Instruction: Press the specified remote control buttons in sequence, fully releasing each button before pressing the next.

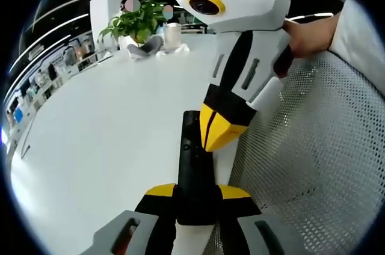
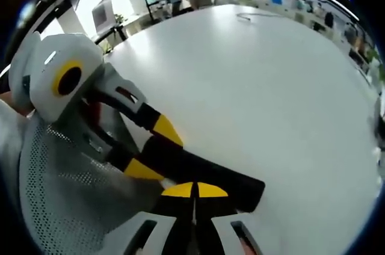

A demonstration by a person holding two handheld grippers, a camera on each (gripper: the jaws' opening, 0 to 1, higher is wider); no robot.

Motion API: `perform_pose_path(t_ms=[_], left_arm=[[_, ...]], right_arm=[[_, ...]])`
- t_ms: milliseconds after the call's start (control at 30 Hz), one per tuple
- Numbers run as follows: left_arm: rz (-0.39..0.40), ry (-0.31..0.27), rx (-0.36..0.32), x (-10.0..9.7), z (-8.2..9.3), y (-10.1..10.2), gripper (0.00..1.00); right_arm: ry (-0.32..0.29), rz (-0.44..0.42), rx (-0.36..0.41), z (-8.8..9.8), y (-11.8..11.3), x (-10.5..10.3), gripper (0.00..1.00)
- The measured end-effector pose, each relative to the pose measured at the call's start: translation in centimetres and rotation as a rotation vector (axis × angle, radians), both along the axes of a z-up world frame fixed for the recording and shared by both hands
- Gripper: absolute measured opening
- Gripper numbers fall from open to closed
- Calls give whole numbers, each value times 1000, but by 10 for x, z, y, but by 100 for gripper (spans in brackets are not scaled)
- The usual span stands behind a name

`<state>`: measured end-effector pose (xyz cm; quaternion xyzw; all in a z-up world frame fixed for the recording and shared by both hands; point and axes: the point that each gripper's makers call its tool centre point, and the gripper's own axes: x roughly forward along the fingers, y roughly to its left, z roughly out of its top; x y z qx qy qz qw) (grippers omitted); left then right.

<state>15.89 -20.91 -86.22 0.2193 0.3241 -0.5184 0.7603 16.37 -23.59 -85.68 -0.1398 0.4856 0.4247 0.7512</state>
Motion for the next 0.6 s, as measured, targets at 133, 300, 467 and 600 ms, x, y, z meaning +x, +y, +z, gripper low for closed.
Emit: perform_pose_path(t_ms=[133,300,467,600], left_arm=[[-1,-1,1,0,0,0,25],[9,3,13,1,0,0,25],[50,17,37,4,-1,5,29],[51,22,52,3,0,9,27]], right_arm=[[48,-51,28,1,-1,1,0],[44,-47,26,1,-1,0,0],[49,-54,33,0,-1,1,0],[47,-53,30,1,-1,1,0]])
